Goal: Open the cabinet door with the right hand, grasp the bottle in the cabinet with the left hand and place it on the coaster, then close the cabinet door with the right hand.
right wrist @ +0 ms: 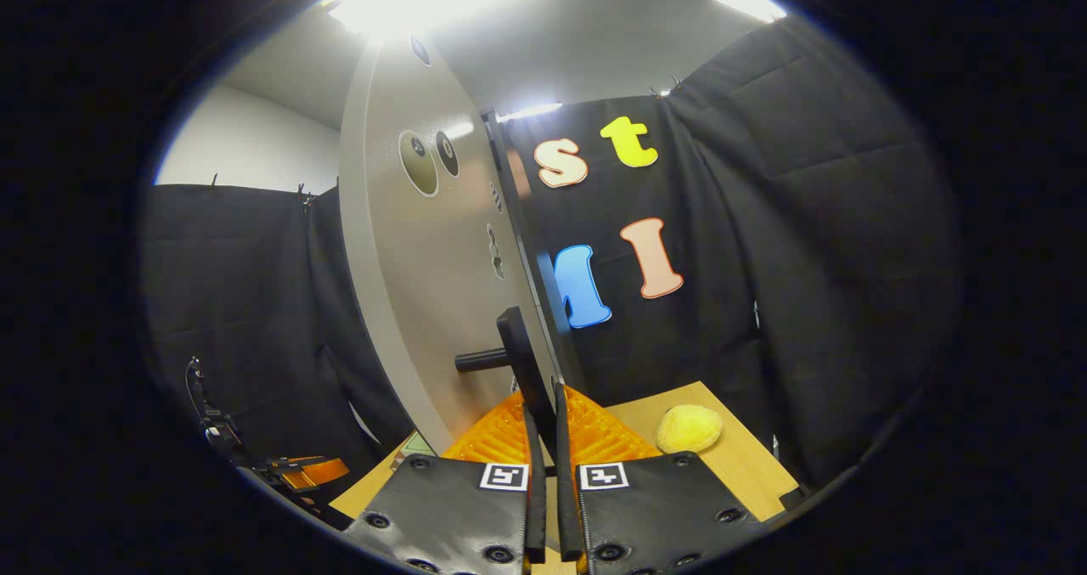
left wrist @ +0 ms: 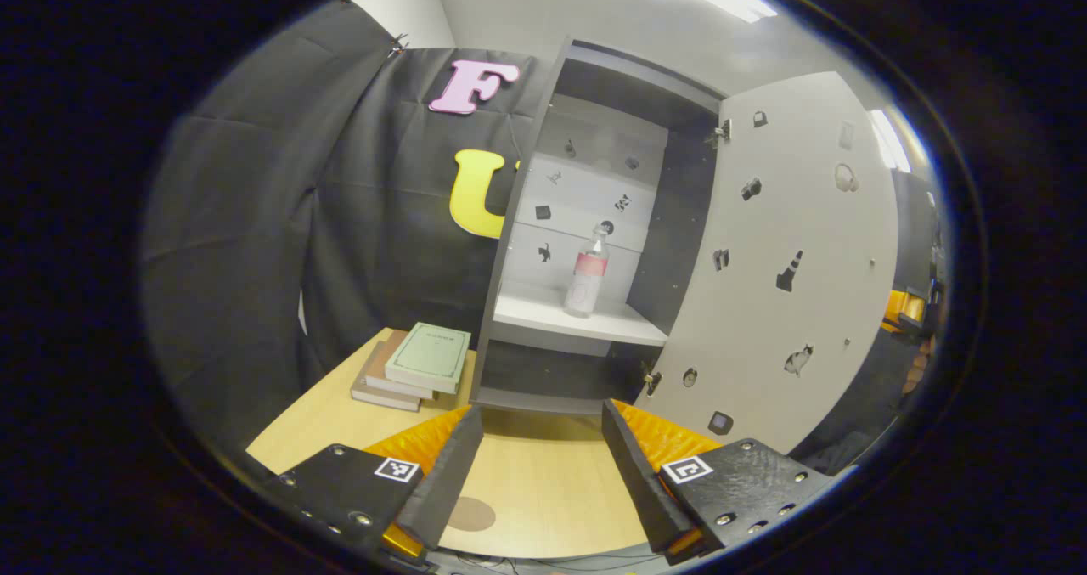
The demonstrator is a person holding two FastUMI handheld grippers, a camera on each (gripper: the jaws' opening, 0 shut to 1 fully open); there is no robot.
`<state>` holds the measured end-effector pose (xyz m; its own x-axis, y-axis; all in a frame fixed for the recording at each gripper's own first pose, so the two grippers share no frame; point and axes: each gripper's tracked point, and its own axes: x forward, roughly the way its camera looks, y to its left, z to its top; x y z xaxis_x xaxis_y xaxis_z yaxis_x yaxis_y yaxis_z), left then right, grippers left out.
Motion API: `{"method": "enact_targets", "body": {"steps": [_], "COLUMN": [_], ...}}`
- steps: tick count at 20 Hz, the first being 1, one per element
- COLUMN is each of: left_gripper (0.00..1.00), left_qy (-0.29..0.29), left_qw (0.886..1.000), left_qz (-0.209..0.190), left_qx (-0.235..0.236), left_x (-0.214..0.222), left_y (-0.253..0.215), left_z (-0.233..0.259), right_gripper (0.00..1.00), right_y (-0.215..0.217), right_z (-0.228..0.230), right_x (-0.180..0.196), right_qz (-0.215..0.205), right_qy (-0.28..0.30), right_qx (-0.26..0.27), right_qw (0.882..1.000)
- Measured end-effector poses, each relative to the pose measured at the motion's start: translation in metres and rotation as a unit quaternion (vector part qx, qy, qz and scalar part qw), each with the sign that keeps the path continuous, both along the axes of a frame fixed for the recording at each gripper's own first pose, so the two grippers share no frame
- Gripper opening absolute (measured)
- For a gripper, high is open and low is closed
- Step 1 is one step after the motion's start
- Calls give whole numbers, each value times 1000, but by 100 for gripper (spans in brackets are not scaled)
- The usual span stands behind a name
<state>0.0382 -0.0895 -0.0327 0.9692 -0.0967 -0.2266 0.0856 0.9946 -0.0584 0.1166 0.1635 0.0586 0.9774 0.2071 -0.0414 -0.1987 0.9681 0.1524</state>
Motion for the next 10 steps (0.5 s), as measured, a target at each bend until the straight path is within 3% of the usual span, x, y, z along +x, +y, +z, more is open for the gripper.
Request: {"method": "enact_targets", "body": {"steps": [5, 7, 10], "left_gripper": [86, 88, 85], "left_qy": [0, 5, -2], "left_qw": [999, 999, 997], "left_qz": [-36, -50, -63], "left_qx": [-8, -15, 40], "left_x": [36, 49, 62], "left_y": [38, 52, 77], "left_z": [3, 3, 14], "right_gripper": [8, 8, 7], "right_y": [-8, -14, -31], "right_z": [-10, -21, -22], "right_x": [-26, -46, -71], "right_qz": [-62, -96, -149], "right_qy": [-9, -1, 3], "right_qx": [-51, -41, -8], "right_qw": [997, 995, 989]}}
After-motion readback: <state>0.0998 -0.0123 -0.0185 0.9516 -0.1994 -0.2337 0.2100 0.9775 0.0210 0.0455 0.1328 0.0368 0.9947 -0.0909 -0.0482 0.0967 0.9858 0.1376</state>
